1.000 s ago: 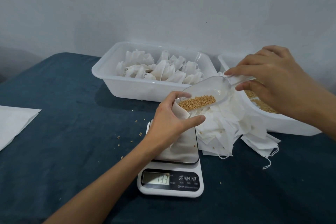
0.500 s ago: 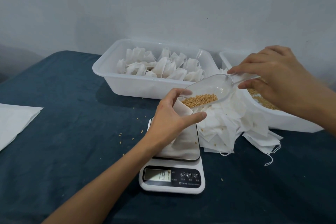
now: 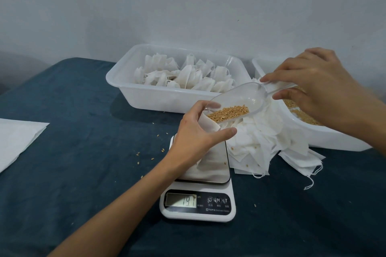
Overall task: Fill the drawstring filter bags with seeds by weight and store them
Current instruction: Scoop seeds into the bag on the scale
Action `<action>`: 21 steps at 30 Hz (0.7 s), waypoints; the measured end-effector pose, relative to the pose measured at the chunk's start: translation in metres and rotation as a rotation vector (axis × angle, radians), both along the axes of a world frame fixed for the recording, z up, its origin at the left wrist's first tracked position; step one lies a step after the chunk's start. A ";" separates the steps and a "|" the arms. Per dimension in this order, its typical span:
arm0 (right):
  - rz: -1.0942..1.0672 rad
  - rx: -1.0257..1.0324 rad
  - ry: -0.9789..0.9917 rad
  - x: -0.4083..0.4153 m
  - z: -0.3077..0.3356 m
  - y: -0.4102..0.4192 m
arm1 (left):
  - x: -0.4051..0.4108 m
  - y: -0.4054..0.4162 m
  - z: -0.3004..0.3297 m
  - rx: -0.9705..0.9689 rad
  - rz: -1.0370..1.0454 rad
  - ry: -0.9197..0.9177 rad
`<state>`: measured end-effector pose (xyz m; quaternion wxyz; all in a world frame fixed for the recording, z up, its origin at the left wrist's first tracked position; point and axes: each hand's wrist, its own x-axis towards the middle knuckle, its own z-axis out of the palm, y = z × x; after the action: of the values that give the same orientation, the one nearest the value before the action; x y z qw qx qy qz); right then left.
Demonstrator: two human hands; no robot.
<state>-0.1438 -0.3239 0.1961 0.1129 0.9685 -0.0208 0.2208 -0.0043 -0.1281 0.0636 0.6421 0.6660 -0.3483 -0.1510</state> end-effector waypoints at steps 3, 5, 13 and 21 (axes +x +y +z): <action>0.001 -0.011 -0.001 0.000 0.000 0.000 | 0.000 -0.001 0.000 0.001 0.006 0.000; 0.003 -0.012 0.000 0.000 0.000 0.001 | 0.000 -0.001 -0.001 0.001 0.002 0.001; 0.002 -0.018 -0.009 0.000 -0.001 0.001 | 0.000 0.001 0.000 -0.011 -0.002 0.013; 0.005 -0.016 -0.012 0.001 -0.001 0.002 | 0.001 0.000 -0.001 -0.027 0.008 0.012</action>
<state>-0.1432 -0.3221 0.1953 0.1198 0.9663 -0.0172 0.2271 -0.0034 -0.1280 0.0629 0.6539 0.6576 -0.3437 -0.1477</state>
